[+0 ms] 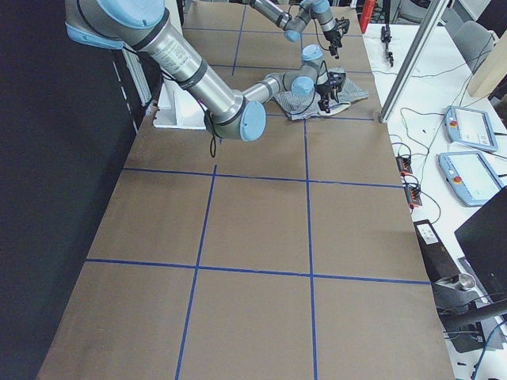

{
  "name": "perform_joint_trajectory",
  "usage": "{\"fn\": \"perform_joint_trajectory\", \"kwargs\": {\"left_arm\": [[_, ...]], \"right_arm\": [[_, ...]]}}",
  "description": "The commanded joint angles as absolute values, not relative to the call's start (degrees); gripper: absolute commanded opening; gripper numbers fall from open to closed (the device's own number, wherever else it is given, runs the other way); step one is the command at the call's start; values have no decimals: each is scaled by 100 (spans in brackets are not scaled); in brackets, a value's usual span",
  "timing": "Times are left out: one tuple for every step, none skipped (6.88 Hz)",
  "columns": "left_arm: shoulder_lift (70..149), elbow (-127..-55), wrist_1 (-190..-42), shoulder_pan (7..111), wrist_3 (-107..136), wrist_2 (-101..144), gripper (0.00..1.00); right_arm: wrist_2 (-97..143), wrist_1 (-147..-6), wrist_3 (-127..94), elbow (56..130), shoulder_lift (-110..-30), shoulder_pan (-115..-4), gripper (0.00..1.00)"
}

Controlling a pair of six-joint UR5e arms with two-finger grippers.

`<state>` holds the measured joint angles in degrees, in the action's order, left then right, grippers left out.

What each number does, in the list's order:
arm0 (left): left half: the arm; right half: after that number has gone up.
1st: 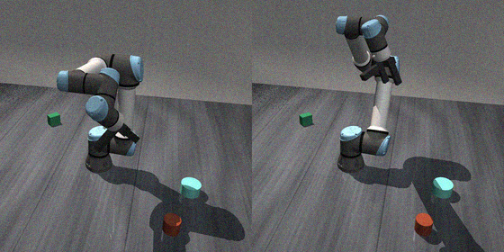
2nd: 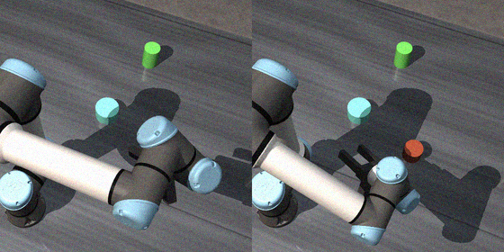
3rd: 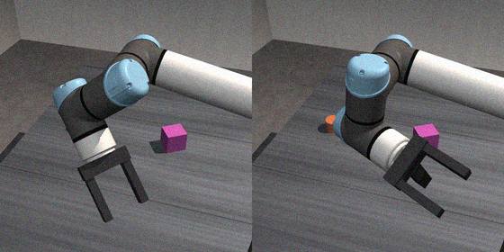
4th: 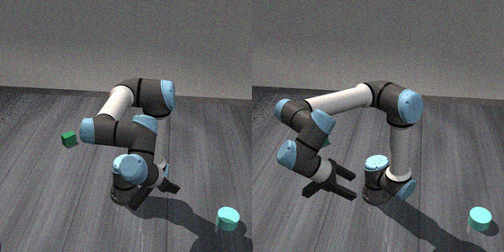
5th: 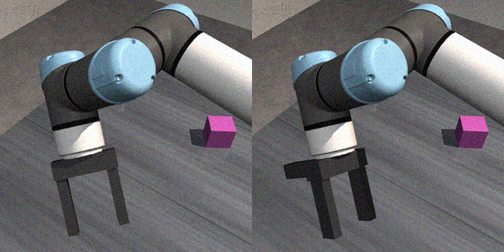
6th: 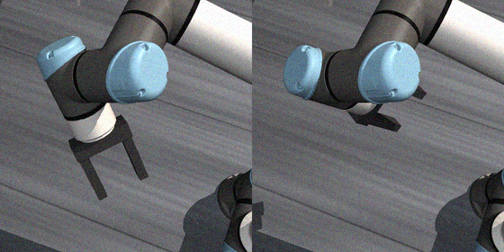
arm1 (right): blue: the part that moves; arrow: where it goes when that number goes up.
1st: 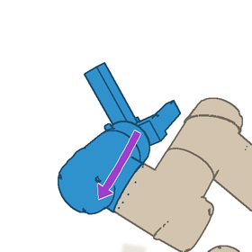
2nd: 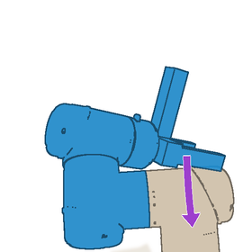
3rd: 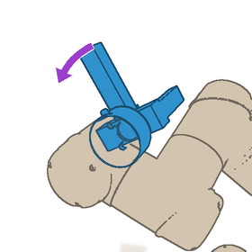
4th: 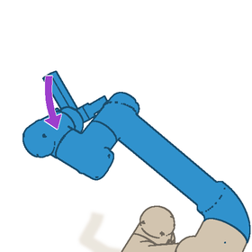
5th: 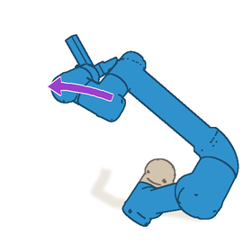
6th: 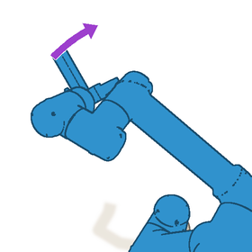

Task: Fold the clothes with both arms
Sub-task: 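Reach the right gripper to the shirt's collar corner and grasp it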

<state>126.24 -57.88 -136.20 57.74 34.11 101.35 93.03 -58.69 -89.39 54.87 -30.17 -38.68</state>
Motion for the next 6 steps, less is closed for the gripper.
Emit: {"fn": "perform_joint_trajectory", "kwargs": {"left_arm": [[12612, -5792, -13623, 5774, 3428, 10134, 100], [12612, -5809, -13623, 5774, 3428, 10134, 100], [12604, -5810, -13623, 5774, 3428, 10134, 100], [12604, -5818, -13623, 5774, 3428, 10142, 100], [12604, -5818, -13623, 5774, 3428, 10134, 100], [12604, -5827, -13623, 5774, 3428, 10142, 100]], "right_arm": [[8800, -5458, -9271, 4880, -2726, -3605, 86], [8746, -5449, -9281, 4721, -2672, -3543, 86], [8545, -5449, -9281, 4589, -2663, -3464, 84], [8534, -5449, -9281, 4571, -2654, -3445, 67], [8491, -5449, -9290, 4562, -2654, -3419, 57], [8455, -5449, -9307, 4527, -2654, -3393, 57]]}}
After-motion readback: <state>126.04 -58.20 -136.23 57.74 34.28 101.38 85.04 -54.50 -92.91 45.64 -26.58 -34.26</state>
